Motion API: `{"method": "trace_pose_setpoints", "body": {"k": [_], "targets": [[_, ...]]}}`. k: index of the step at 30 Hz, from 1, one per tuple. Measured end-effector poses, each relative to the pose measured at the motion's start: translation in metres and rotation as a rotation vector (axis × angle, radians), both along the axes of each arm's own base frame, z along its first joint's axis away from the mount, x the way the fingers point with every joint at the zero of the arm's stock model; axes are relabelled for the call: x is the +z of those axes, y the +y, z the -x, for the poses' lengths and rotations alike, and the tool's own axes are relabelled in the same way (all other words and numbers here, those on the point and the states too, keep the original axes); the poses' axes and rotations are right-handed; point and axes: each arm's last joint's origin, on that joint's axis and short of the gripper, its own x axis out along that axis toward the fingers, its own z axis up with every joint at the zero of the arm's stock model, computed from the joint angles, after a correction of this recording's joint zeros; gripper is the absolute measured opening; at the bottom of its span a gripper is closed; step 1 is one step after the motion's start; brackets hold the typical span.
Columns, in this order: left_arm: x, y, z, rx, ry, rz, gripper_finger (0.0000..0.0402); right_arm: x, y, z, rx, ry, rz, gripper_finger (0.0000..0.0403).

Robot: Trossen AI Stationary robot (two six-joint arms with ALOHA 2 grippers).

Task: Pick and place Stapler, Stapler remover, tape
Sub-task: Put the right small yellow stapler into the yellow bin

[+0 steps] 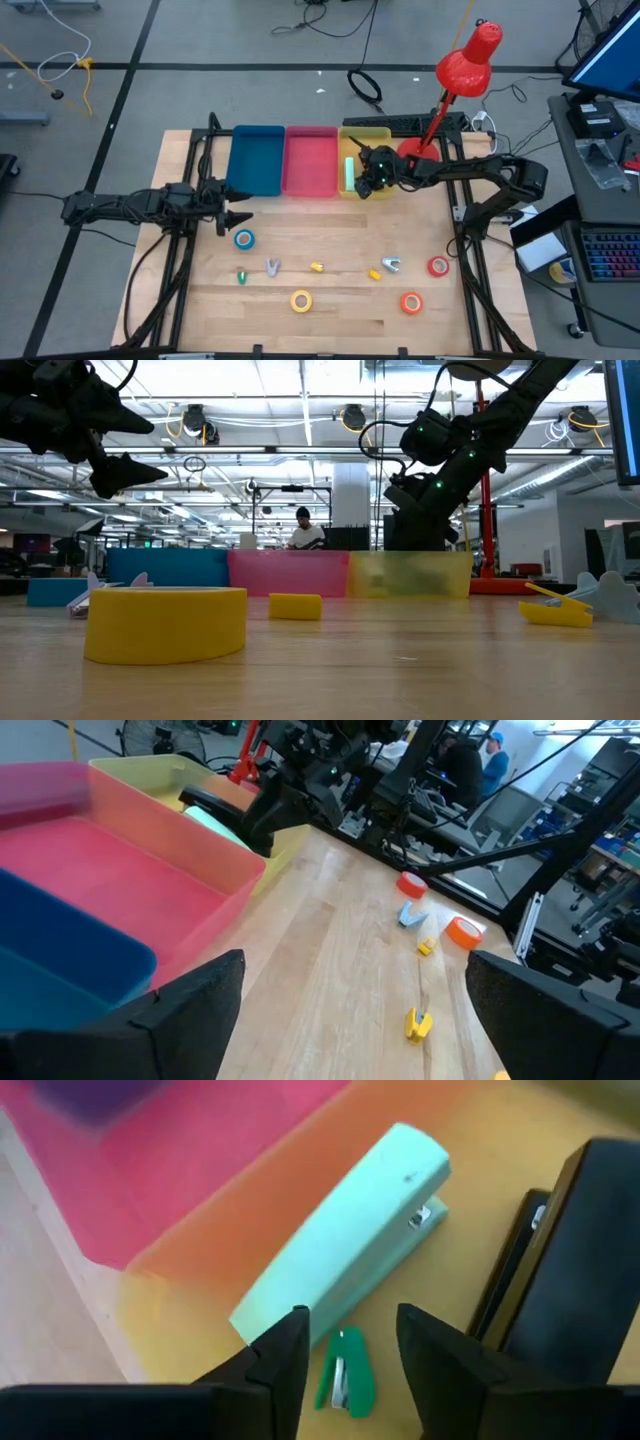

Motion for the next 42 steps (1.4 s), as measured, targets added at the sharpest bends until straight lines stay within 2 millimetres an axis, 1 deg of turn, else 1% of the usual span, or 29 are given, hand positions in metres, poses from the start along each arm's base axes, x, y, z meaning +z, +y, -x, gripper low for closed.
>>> {"method": "trace_pose_setpoints", "body": {"k": [4, 7, 9, 12, 14, 17, 20, 24, 27, 32, 36, 42], "targets": [[0.0, 0.0, 0.0, 0.001, 0.0, 0.003, 0.0383, 0.013, 0.003, 0.003, -0.006, -0.088, -0.062, 0.016], [0.0, 0.0, 0.0, 0.001, 0.0, 0.002, 0.0382, 0.029, 0.013, 0.008, 0.13, -0.157, -0.152, 0.0156], [0.0, 0.0, 0.0, 0.001, 0.0, 0.001, 0.038, 0.041, 0.024, 0.011, 0.267, -0.202, -0.22, 0.015], [0.0, 0.0, 0.0, 0.001, 0.0, -0.001, 0.0376, 0.053, 0.047, 0.021, 0.44, -0.2, -0.333, 0.0142], [0.0, 0.0, 0.0, 0.001, 0.001, -0.002, 0.0374, 0.058, 0.062, 0.028, 0.515, -0.177, -0.384, 0.0138], [0.0, 0.0, 0.0, 0.001, 0.001, -0.002, 0.0377, 0.063, 0.085, 0.036, 0.586, -0.121, -0.415, 0.0132], [0.0, 0.0, 0.0, 0.002, 0.001, -0.001, 0.038, 0.064, 0.105, 0.04, 0.679, -0.081, -0.415, 0.0126], [0.0, 0.0, 0.0, 0.002, 0.0, 0.0, 0.0383, 0.062, 0.129, 0.037, 0.83, -0.061, -0.376, 0.0114], [0.0, 0.0, 0.0, 0.003, 0.0, 0.004, 0.0379, 0.055, 0.145, 0.034, 0.938, -0.022, -0.348, 0.0106], [0.0, 0.0, 0.0, 0.005, -0.002, 0.019, 0.0375, 0.042, 0.173, 0.028, 1.084, 0.026, -0.33, 0.0106], [0.0, 0.0, 0.0, 0.005, -0.002, 0.021, 0.0379, 0.035, 0.189, 0.023, 1.107, 0.067, -0.308, 0.0101], [0.0, 0.0, 0.0, 0.003, -0.001, 0.015, 0.0382, 0.041, 0.206, 0.005, 1.106, 0.131, -0.228, 0.0086]]}}
